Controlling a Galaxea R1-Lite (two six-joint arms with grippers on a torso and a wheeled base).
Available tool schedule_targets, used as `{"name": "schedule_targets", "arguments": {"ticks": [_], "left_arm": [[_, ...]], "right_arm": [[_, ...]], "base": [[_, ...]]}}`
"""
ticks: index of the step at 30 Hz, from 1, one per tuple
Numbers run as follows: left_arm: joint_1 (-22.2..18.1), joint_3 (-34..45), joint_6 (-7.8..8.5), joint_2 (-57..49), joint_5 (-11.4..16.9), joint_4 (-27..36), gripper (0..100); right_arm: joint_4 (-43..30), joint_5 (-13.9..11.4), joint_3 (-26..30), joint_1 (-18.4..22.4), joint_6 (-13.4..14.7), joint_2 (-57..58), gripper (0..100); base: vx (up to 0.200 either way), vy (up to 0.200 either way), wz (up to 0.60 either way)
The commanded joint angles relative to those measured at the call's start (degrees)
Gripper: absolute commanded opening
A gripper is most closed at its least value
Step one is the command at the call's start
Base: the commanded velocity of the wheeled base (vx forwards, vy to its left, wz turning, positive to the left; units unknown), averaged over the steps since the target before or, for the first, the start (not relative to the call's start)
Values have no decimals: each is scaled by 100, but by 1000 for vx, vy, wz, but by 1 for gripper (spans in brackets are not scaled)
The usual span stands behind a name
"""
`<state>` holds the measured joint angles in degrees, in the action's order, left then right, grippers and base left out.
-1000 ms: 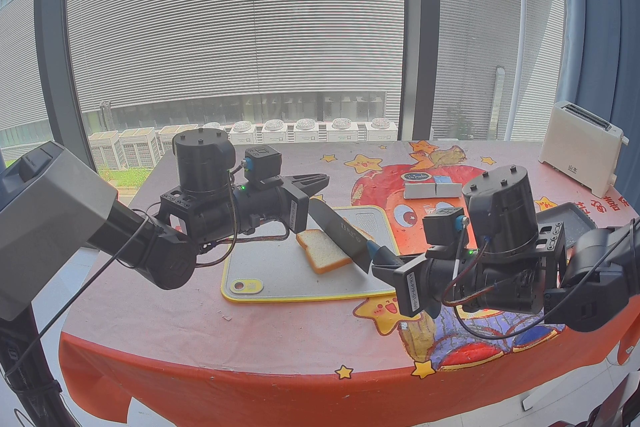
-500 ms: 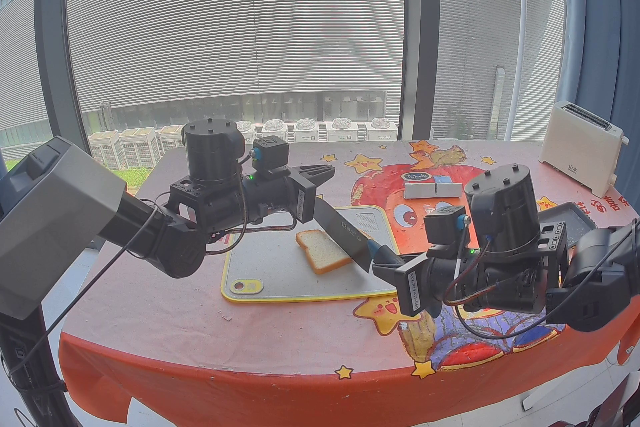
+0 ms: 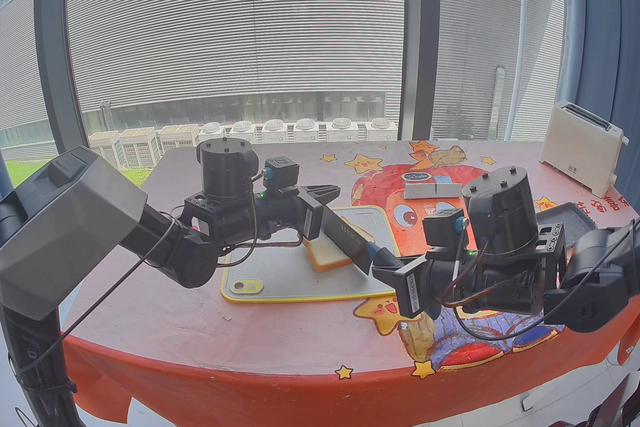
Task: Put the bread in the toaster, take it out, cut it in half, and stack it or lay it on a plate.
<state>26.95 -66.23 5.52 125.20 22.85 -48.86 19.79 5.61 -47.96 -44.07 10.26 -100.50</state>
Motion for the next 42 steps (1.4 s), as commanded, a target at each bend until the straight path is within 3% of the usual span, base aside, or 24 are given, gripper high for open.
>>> {"name": "schedule_targets", "arguments": {"ticks": [1, 9, 42], "left_arm": [[3, 23, 1, 31, 1, 8, 0], [56, 102, 72, 260, -8, -36, 0], [12, 137, 37, 427, -26, -177, 0]], "right_arm": [[8, 2, -3, 4, 2, -14, 0], [8, 2, 32, 4, 2, -31, 0], [69, 2, 67, 4, 11, -22, 0]], "base": [[0, 0, 0], [0, 0, 0], [0, 0, 0]]}}
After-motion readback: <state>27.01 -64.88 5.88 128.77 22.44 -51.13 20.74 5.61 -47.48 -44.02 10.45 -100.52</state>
